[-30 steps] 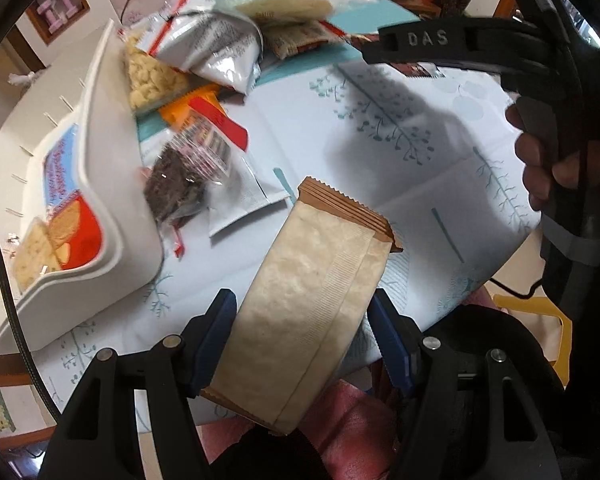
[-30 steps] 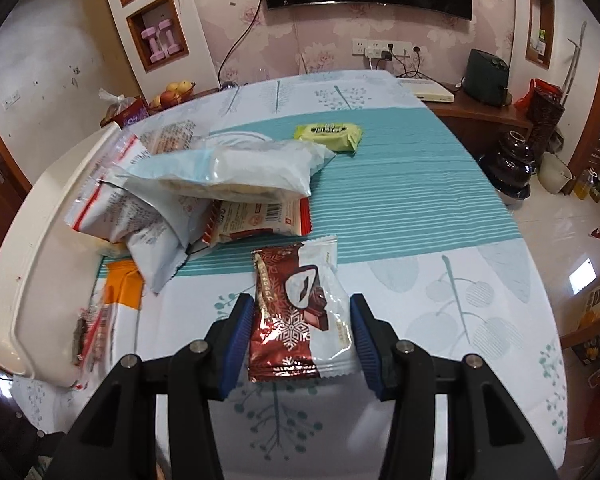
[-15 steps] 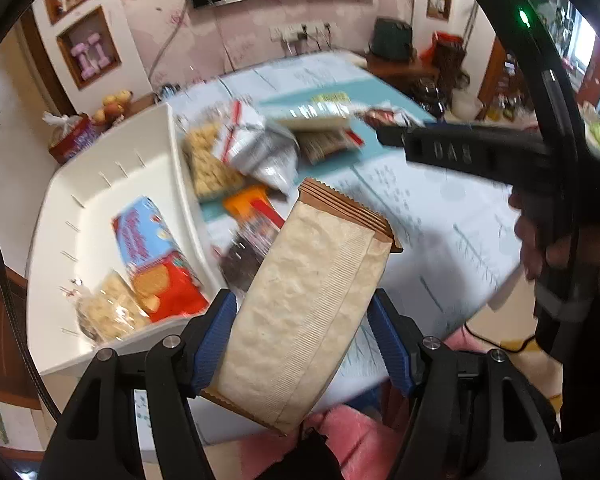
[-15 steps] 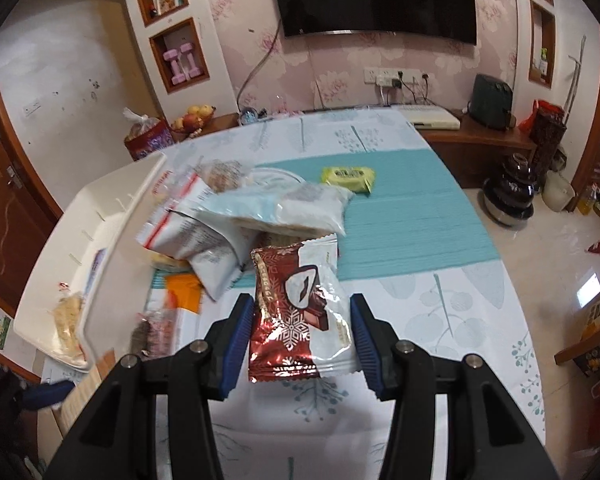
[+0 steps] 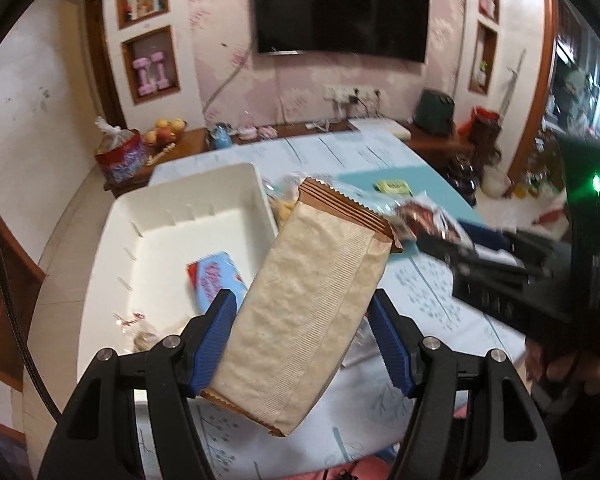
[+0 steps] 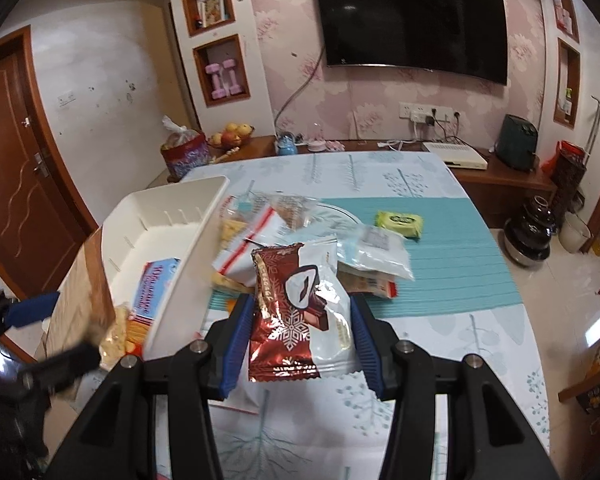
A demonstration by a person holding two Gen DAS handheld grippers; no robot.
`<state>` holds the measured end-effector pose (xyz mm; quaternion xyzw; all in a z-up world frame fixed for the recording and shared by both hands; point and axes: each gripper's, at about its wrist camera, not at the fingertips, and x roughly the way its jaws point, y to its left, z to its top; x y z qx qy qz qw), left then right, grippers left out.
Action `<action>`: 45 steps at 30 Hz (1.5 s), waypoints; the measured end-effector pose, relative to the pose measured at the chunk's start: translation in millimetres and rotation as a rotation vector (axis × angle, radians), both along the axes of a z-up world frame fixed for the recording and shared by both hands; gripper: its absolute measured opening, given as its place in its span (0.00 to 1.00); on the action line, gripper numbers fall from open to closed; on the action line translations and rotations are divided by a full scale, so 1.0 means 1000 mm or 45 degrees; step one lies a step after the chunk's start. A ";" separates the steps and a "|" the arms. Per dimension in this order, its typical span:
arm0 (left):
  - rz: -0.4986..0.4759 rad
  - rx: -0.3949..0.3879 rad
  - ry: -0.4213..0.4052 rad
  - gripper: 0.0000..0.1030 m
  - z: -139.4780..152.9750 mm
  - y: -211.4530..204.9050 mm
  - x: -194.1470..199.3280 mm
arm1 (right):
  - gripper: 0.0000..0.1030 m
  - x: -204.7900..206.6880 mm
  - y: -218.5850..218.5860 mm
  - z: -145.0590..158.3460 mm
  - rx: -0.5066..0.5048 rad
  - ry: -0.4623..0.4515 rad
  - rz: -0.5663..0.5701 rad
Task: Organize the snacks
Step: 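Carry the cracker pack with the left tool while the right tool carries the chocolate wafer into the bin, then open both tools over the white bin and withdraw them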
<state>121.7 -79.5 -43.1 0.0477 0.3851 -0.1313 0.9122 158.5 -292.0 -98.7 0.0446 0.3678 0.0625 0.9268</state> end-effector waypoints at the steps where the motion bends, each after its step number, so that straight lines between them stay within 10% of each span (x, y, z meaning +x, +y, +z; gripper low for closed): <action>1: 0.015 -0.018 -0.012 0.65 0.001 0.007 0.002 | 0.48 0.000 0.005 0.000 -0.002 -0.001 0.013; 25: 0.423 -0.266 -0.021 0.65 -0.047 0.154 0.042 | 0.48 -0.010 0.122 -0.030 0.007 -0.091 0.367; 45: 0.470 -0.315 0.026 0.76 -0.054 0.159 0.039 | 0.59 -0.008 0.153 -0.034 0.033 -0.104 0.499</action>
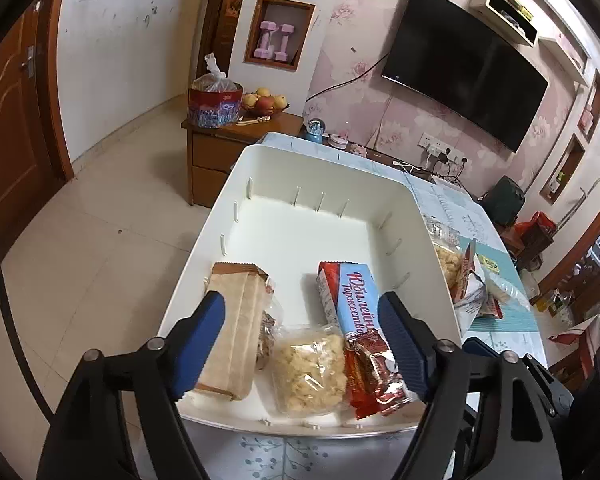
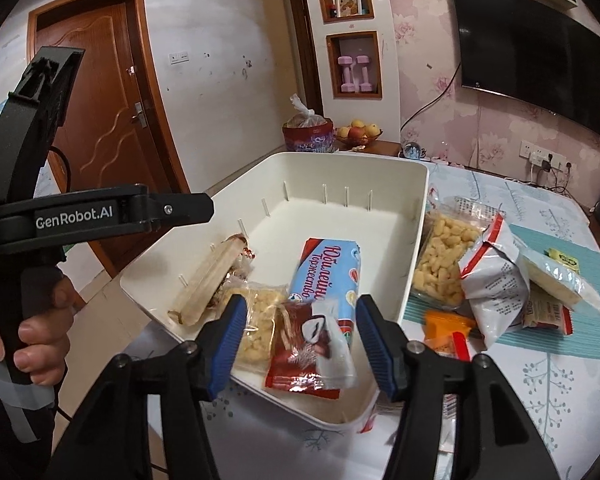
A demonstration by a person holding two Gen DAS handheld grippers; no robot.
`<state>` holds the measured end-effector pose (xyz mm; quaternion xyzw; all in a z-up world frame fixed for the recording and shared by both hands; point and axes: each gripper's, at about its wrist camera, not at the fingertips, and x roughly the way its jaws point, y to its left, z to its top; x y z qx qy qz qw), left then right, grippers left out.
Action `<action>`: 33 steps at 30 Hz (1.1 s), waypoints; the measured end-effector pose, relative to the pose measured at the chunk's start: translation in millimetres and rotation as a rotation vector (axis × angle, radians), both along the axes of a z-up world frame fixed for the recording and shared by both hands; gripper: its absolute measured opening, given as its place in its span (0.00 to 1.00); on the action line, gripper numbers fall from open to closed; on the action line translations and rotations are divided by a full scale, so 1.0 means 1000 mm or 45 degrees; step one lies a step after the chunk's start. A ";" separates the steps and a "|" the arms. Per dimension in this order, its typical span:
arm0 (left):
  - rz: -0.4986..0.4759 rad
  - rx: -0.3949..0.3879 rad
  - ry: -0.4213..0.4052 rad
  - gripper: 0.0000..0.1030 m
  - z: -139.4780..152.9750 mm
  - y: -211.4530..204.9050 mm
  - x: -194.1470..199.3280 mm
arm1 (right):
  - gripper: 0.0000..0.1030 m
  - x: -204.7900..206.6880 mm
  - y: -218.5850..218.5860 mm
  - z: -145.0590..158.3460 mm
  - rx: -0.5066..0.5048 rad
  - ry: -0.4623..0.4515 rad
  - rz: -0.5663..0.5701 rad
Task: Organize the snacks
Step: 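Open both tools over the white bin and withdraw them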
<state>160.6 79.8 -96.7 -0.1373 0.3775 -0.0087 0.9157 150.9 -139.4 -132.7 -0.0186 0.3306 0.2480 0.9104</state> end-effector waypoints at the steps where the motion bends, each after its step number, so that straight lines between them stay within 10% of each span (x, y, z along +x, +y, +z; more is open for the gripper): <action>1: 0.003 -0.005 0.002 0.76 0.001 0.000 -0.001 | 0.60 -0.001 0.000 0.002 0.001 -0.007 0.002; 33: -0.271 0.020 0.039 0.78 0.032 -0.125 -0.072 | 0.61 -0.078 -0.113 0.007 -0.208 -0.221 -0.217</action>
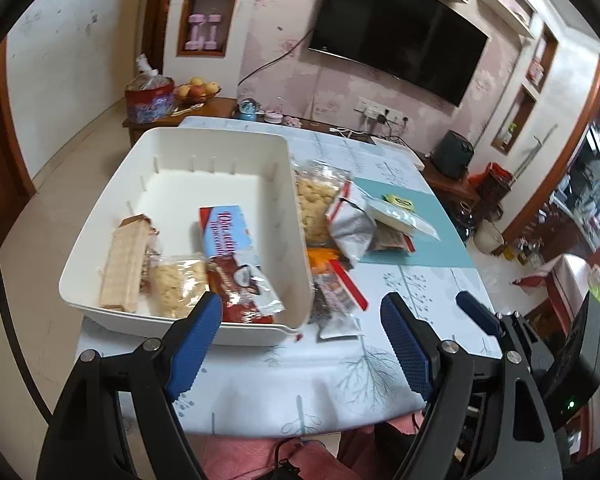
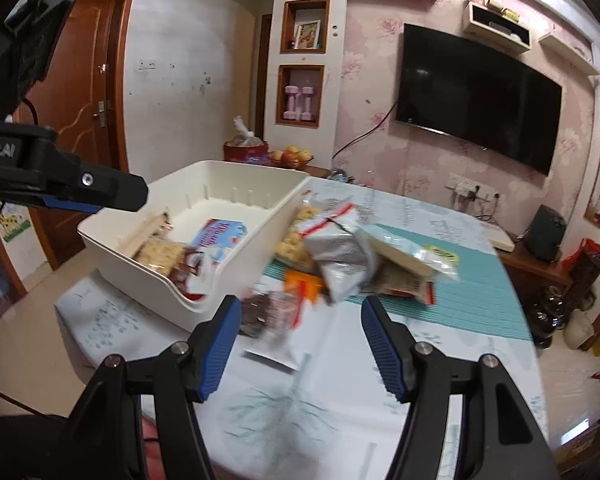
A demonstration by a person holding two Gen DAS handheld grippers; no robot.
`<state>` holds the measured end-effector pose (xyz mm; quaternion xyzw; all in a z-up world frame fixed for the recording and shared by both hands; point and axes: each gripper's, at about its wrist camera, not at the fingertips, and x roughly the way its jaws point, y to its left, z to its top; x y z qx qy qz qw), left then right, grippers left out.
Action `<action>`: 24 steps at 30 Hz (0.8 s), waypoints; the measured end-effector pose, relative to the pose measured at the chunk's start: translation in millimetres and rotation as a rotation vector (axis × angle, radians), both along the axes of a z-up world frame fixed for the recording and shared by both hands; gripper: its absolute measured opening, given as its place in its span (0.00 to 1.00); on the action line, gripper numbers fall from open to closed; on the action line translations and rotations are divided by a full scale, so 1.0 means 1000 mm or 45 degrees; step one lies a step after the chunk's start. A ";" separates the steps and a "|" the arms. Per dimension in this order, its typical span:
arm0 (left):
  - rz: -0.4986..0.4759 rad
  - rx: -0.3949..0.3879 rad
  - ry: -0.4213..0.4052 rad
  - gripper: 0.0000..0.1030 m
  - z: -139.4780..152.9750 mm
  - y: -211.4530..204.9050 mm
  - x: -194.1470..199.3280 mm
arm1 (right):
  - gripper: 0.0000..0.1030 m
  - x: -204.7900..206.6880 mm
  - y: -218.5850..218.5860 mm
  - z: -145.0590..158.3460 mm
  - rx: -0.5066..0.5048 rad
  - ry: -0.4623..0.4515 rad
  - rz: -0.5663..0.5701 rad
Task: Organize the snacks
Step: 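Open both tools over the white bin and withdraw them, then grasp the small clear bag of dark chocolate pieces with the left tool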
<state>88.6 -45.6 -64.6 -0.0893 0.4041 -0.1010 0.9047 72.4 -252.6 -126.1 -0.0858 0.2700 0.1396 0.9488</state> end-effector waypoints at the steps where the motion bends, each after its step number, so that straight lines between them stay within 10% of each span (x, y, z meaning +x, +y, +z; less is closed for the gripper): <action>1: -0.012 0.013 -0.002 0.78 0.001 -0.006 -0.001 | 0.61 -0.001 -0.004 0.000 -0.008 -0.005 -0.009; 24: -0.574 0.622 0.041 0.78 -0.009 -0.123 0.033 | 0.61 0.008 -0.068 -0.013 -0.369 -0.183 -0.083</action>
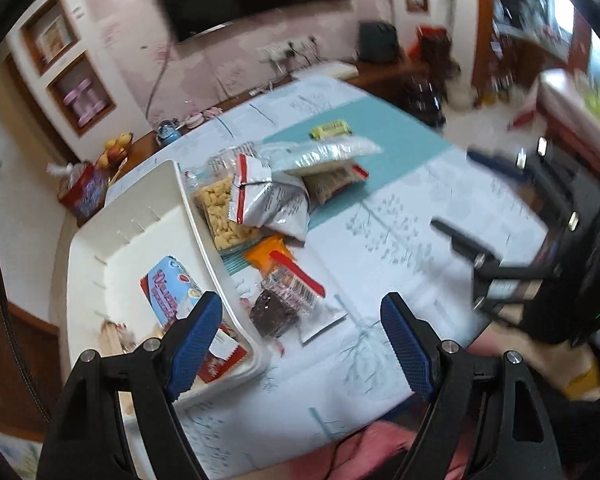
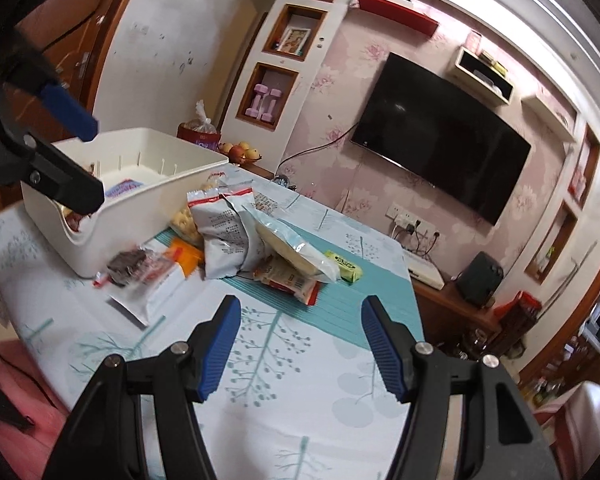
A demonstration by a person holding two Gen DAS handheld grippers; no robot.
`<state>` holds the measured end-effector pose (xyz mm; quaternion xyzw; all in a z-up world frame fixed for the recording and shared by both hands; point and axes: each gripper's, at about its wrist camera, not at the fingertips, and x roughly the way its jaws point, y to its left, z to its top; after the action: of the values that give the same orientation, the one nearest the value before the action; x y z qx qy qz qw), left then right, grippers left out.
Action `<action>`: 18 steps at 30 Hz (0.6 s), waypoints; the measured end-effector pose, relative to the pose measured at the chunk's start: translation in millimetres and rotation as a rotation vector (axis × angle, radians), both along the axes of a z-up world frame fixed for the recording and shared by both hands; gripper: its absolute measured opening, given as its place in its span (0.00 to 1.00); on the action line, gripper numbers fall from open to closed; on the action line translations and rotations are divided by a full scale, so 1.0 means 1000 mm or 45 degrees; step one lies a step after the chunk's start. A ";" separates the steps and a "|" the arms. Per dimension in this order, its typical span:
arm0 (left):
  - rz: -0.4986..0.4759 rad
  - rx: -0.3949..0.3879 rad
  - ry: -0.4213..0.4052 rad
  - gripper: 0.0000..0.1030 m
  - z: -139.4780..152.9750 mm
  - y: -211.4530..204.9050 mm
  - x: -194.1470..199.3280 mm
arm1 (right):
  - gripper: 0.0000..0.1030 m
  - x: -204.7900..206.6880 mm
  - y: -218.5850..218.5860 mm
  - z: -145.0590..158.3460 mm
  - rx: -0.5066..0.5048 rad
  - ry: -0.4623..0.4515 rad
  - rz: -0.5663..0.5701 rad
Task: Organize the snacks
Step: 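Grasp the small clear bag of dark chocolate pieces with the left tool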
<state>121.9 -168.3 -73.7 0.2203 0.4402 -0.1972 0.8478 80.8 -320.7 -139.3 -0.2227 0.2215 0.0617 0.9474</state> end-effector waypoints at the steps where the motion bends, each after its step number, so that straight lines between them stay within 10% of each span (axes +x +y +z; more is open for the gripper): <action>1: -0.017 0.048 0.000 0.78 -0.003 -0.003 0.003 | 0.61 0.001 0.000 -0.001 -0.022 -0.010 0.009; 18: -0.195 0.405 0.280 0.78 -0.069 -0.034 0.056 | 0.61 0.046 0.006 -0.036 -0.483 -0.087 0.200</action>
<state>178.4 -202.3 -143.1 0.3613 0.5379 -0.2119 0.7316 127.1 -314.8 -175.7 -0.4157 0.1790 0.0850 0.8876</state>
